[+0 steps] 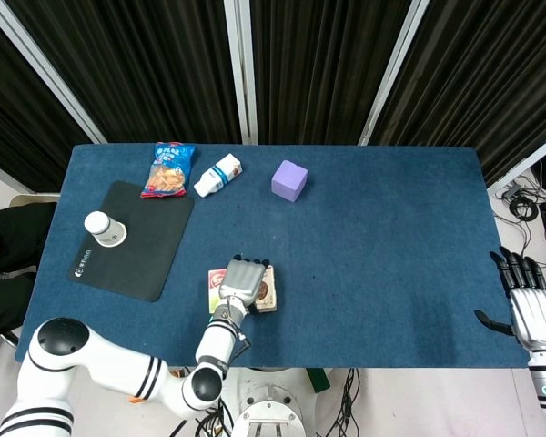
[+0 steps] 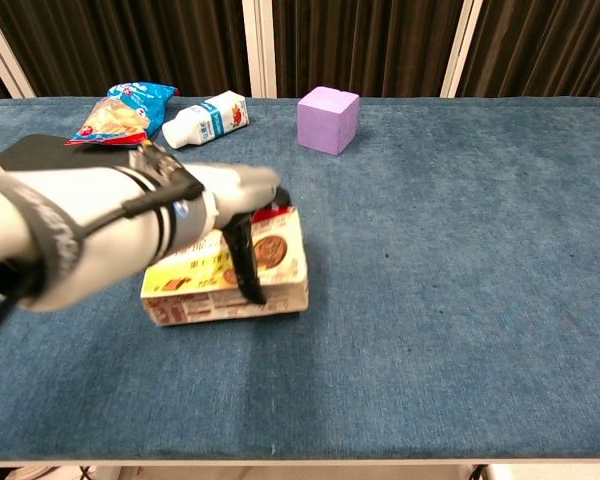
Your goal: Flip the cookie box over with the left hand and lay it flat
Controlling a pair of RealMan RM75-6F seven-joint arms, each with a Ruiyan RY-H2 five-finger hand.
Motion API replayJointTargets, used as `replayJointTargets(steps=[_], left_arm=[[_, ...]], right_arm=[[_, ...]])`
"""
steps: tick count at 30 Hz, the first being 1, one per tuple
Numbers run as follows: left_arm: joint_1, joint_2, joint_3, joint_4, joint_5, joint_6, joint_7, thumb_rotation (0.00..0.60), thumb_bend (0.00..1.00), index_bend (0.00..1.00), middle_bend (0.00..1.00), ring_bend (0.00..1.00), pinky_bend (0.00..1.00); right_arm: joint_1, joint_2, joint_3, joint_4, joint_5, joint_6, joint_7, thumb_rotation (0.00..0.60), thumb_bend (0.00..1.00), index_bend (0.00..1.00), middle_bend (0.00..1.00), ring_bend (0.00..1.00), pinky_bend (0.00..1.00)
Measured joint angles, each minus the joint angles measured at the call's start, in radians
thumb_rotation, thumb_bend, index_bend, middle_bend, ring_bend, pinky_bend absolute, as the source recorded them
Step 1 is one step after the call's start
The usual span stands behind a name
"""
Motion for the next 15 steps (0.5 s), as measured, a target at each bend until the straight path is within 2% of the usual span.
replayJointTargets(steps=[5, 8, 15], left_arm=[[0.053, 0.081, 0.000, -0.044, 0.120, -0.110, -0.145, 0.600, 0.18, 0.28, 0.37, 0.29, 0.18], [0.094, 0.125, -0.006, -0.048, 0.222, -0.211, -0.287, 0.600, 0.18, 0.28, 0.35, 0.26, 0.16], [0.200, 0.163, -0.037, 0.040, 0.551, -0.418, -0.768, 0.600, 0.14, 0.28, 0.30, 0.17, 0.09]], right_arm=[[-0.005, 0.000, -0.002, 0.000, 0.000, 0.006, 0.004, 0.600, 0.28, 0.00, 0.00, 0.00, 0.00], [-0.006, 0.000, -0.003, -0.002, 0.000, 0.006, 0.001, 0.600, 0.28, 0.00, 0.00, 0.00, 0.00], [-0.010, 0.008, 0.000, -0.020, 0.007, 0.010, -0.013, 0.600, 0.28, 0.00, 0.00, 0.00, 0.00]])
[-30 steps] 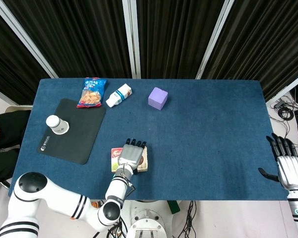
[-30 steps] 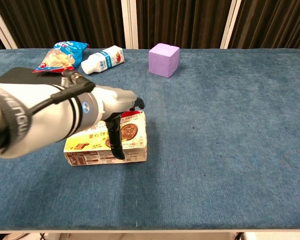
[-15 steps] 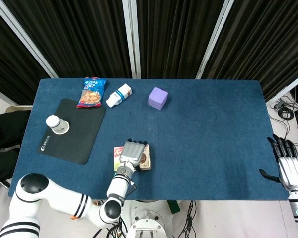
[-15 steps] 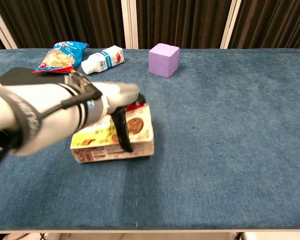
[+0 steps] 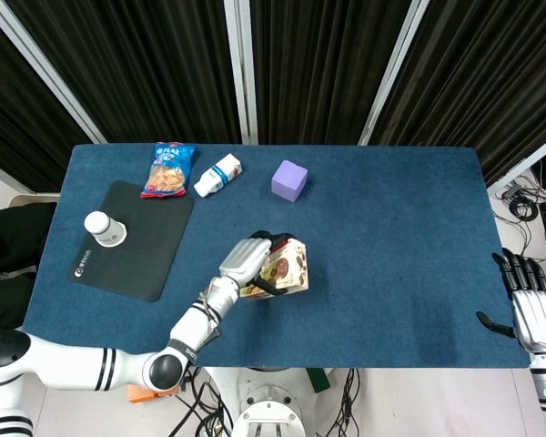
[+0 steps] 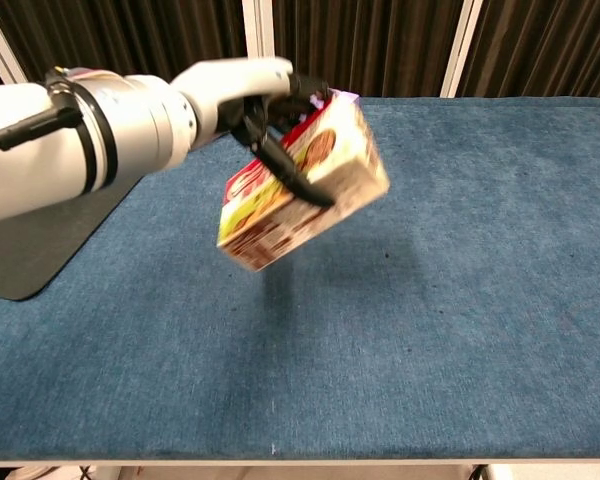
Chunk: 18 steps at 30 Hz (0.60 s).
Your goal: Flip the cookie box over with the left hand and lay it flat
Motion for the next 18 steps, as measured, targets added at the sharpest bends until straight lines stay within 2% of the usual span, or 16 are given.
replayJointTargets(steps=[5, 9, 12, 15, 18], left_arm=[[0.055, -0.023, 0.000, 0.150, 0.275, -0.065, -0.352, 0.600, 0.11, 0.28, 0.29, 0.12, 0.05], [0.081, -0.067, 0.026, 0.325, 0.480, -0.073, -0.630, 0.600, 0.08, 0.28, 0.28, 0.11, 0.02], [0.089, -0.109, 0.057, 0.464, 0.596, -0.060, -0.794, 0.600, 0.05, 0.28, 0.28, 0.11, 0.02], [0.089, -0.153, 0.090, 0.587, 0.679, -0.035, -0.907, 0.600, 0.04, 0.28, 0.28, 0.11, 0.02], [0.083, -0.189, 0.120, 0.679, 0.713, -0.012, -0.970, 0.600, 0.04, 0.28, 0.28, 0.11, 0.01]], right_arm=[[-0.007, 0.012, 0.004, -0.026, 0.012, 0.007, -0.022, 0.600, 0.28, 0.00, 0.00, 0.00, 0.00], [-0.008, 0.018, 0.007, -0.044, 0.019, 0.007, -0.039, 0.600, 0.28, 0.00, 0.00, 0.00, 0.00], [-0.008, 0.022, 0.010, -0.057, 0.023, 0.005, -0.053, 0.600, 0.28, 0.00, 0.00, 0.00, 0.00], [-0.008, 0.027, 0.012, -0.072, 0.026, 0.006, -0.066, 0.600, 0.28, 0.00, 0.00, 0.00, 0.00], [-0.008, 0.030, 0.013, -0.084, 0.029, 0.006, -0.077, 0.600, 0.28, 0.00, 0.00, 0.00, 0.00]])
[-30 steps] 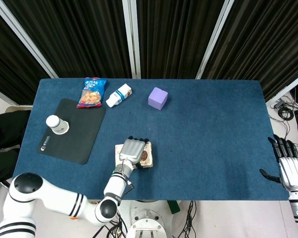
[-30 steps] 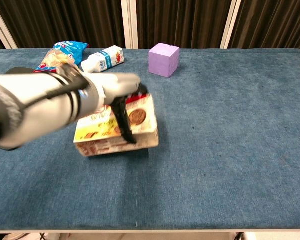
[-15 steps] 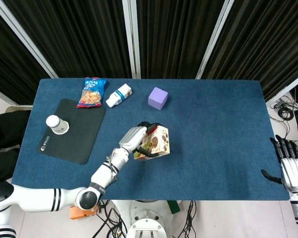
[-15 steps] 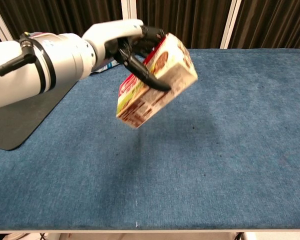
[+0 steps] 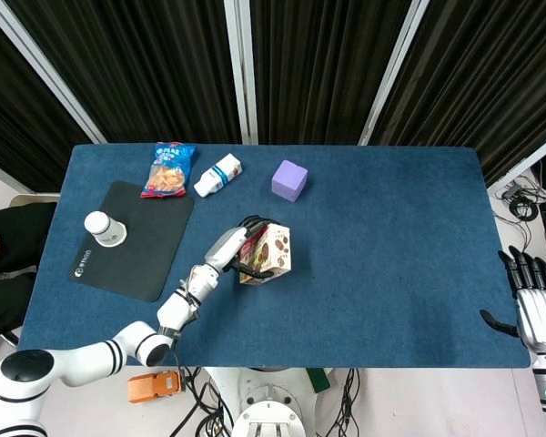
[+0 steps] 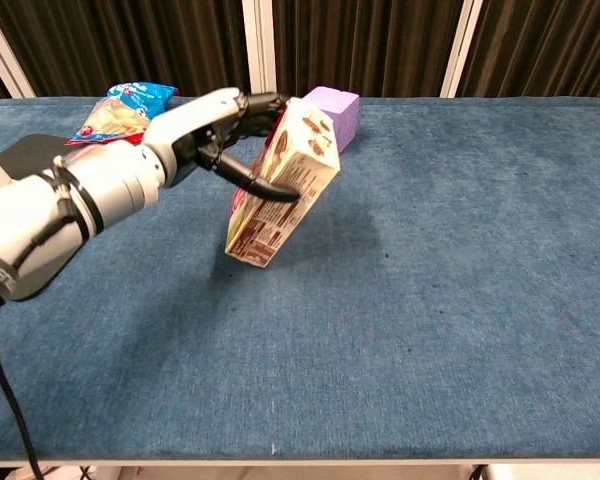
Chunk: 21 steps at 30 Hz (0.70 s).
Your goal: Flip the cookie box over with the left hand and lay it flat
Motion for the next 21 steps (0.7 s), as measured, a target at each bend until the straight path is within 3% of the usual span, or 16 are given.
replayJointTargets(steps=[7, 11, 21], left_arm=[[-0.014, -0.024, 0.048, 0.092, 0.030, 0.042, -0.068, 0.600, 0.01, 0.25, 0.24, 0.09, 0.00], [-0.013, -0.005, 0.063, 0.098, 0.030, 0.050, -0.079, 0.600, 0.00, 0.13, 0.15, 0.03, 0.00], [0.012, 0.065, 0.082, 0.068, -0.001, 0.063, -0.045, 0.600, 0.00, 0.08, 0.09, 0.00, 0.00]], right_arm=[[-0.004, 0.003, 0.002, -0.014, 0.006, 0.002, -0.011, 0.600, 0.28, 0.00, 0.00, 0.00, 0.00], [-0.004, 0.003, 0.002, -0.016, 0.004, 0.004, -0.011, 0.600, 0.28, 0.00, 0.00, 0.00, 0.00], [-0.008, 0.004, 0.002, -0.017, -0.007, 0.016, -0.002, 0.600, 0.28, 0.00, 0.00, 0.00, 0.00]])
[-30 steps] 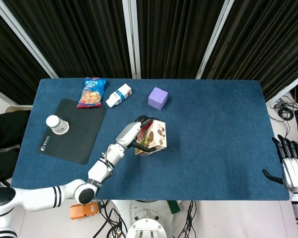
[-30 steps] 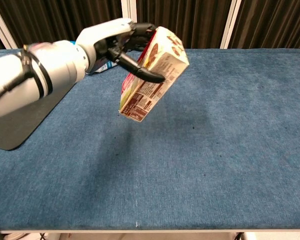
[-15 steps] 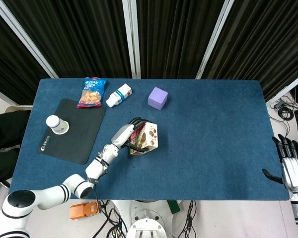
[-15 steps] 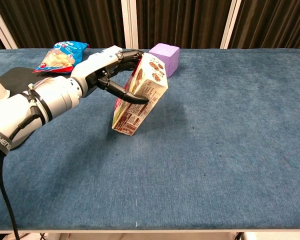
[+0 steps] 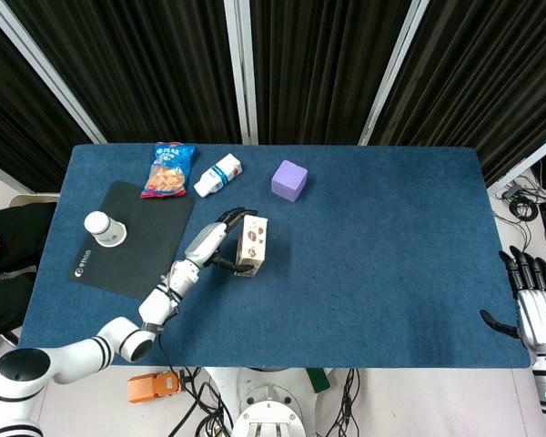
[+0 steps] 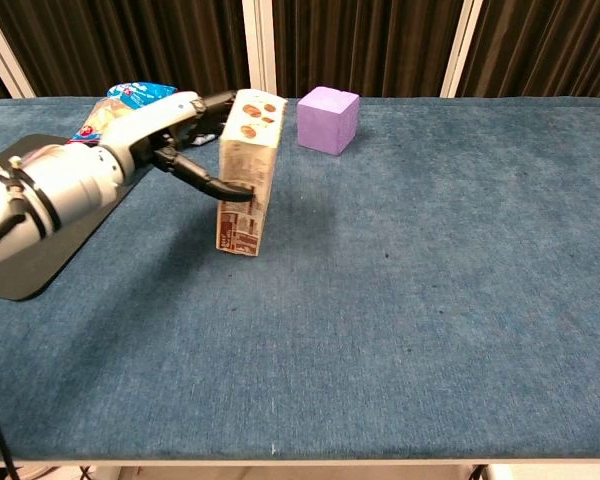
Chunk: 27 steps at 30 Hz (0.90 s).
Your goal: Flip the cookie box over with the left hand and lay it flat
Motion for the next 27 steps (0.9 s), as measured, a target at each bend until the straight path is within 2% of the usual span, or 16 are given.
replayJointTargets(steps=[4, 11, 17, 22, 27], left_arm=[[0.011, 0.037, 0.011, -0.030, -0.010, -0.004, 0.022, 0.600, 0.00, 0.00, 0.02, 0.00, 0.00], [0.025, 0.105, 0.022, -0.102, -0.028, -0.009, 0.096, 0.600, 0.00, 0.00, 0.00, 0.00, 0.00], [0.033, 0.176, 0.031, -0.189, -0.040, -0.015, 0.216, 0.600, 0.00, 0.00, 0.00, 0.00, 0.00], [0.038, 0.269, 0.024, -0.323, -0.075, -0.015, 0.420, 0.592, 0.00, 0.00, 0.00, 0.00, 0.00], [0.032, 0.375, -0.002, -0.532, -0.157, -0.017, 0.683, 0.600, 0.00, 0.00, 0.00, 0.00, 0.00]], right_arm=[[-0.001, -0.001, -0.001, 0.002, -0.005, 0.003, 0.005, 0.600, 0.28, 0.00, 0.00, 0.00, 0.00], [0.000, -0.003, -0.002, 0.006, -0.016, 0.006, 0.013, 0.600, 0.28, 0.00, 0.00, 0.00, 0.00], [0.001, -0.004, -0.003, 0.014, -0.019, 0.005, 0.025, 0.600, 0.28, 0.00, 0.00, 0.00, 0.00], [0.003, -0.005, -0.003, 0.020, -0.020, 0.001, 0.031, 0.600, 0.28, 0.00, 0.00, 0.00, 0.00], [0.005, -0.005, -0.002, 0.021, -0.024, 0.001, 0.034, 0.600, 0.28, 0.00, 0.00, 0.00, 0.00]])
